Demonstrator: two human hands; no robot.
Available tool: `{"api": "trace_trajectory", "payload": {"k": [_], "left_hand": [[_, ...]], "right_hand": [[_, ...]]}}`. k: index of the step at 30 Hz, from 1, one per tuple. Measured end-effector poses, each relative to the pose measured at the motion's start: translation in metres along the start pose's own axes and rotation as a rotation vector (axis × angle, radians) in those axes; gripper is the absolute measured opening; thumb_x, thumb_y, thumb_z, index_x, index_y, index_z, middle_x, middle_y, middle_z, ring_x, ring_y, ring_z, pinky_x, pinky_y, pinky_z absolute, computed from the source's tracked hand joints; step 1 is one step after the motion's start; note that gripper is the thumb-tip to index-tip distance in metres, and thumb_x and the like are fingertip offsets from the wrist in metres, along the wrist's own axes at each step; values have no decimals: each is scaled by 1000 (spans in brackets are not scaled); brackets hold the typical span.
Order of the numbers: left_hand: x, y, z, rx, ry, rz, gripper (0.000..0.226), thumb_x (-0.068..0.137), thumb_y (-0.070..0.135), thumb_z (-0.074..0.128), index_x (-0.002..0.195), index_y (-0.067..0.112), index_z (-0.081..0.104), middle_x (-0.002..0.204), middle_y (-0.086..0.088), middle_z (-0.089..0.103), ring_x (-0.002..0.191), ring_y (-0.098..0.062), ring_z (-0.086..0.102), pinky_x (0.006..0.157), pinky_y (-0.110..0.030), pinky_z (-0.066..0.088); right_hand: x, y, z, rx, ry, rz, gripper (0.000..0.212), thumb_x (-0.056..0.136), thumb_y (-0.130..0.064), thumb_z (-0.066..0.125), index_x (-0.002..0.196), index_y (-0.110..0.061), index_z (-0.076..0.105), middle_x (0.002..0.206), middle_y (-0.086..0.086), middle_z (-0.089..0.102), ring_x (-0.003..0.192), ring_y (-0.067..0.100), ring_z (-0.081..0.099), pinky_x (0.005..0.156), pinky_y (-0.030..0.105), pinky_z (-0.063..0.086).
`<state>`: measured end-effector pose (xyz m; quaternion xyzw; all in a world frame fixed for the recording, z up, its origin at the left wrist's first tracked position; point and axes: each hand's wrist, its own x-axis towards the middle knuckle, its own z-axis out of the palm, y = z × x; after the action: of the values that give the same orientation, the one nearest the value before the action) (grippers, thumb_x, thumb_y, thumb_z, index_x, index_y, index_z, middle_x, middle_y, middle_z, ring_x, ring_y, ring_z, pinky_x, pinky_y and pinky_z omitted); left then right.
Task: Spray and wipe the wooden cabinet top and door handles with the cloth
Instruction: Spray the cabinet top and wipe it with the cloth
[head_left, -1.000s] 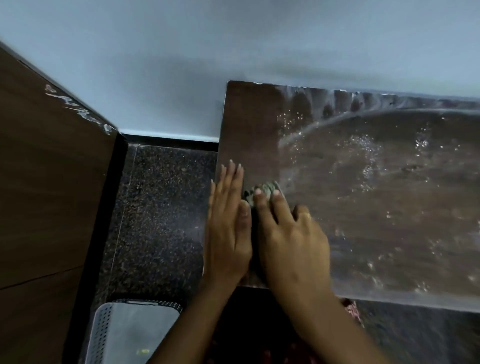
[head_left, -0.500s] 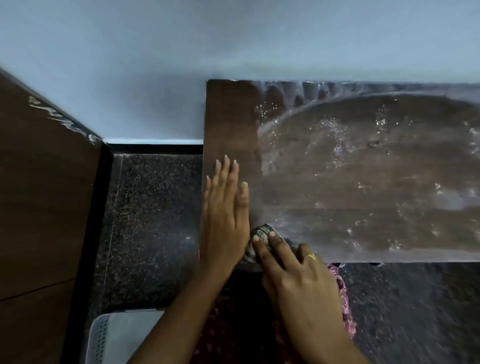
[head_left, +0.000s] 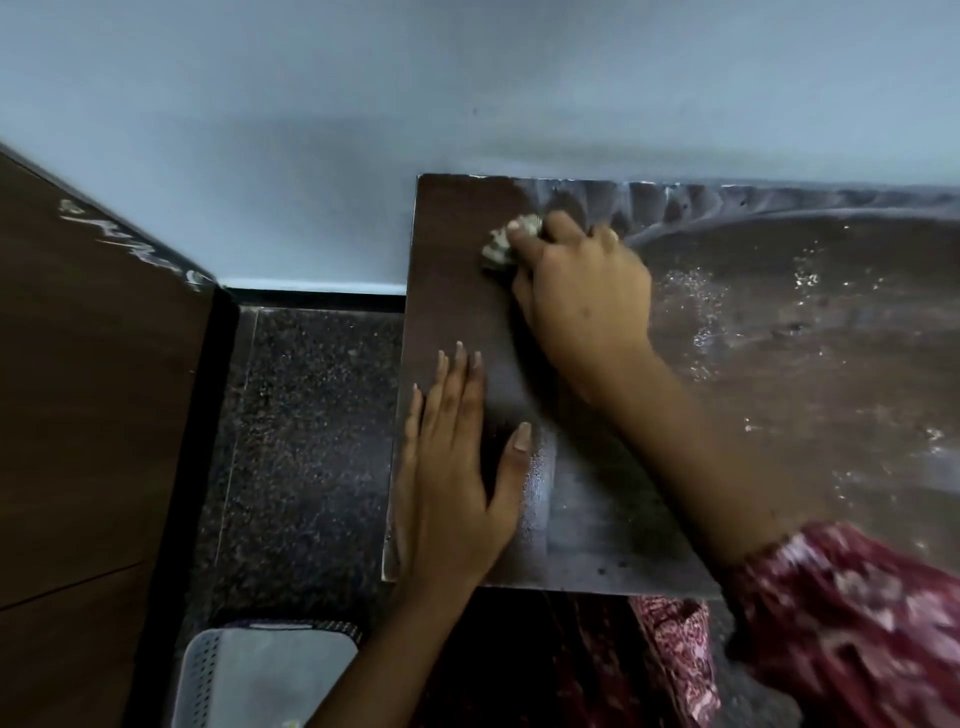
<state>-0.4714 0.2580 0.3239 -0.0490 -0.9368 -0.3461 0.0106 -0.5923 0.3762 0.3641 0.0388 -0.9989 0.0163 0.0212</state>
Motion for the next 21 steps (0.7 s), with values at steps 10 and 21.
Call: {"api": "trace_trajectory", "payload": {"k": [10, 21], "left_hand": [[1, -1, -1, 59, -29, -8, 55, 96, 34, 33, 145, 9, 35, 156, -4, 28, 146, -12, 16, 120, -37, 11], [0, -4, 2, -38, 52, 6, 55, 87, 12, 32, 141, 6, 42, 151, -6, 36, 144, -13, 22, 120, -33, 10]], "right_hand": [[46, 7, 3, -17, 39, 73, 30, 96, -16, 40, 122, -16, 55, 122, 8, 53, 105, 35, 54, 65, 33, 32], [-119, -20, -3, 20, -21, 84, 47, 71, -16, 75, 116, -11, 65, 101, 8, 68, 64, 30, 58, 48, 29, 44]]}}
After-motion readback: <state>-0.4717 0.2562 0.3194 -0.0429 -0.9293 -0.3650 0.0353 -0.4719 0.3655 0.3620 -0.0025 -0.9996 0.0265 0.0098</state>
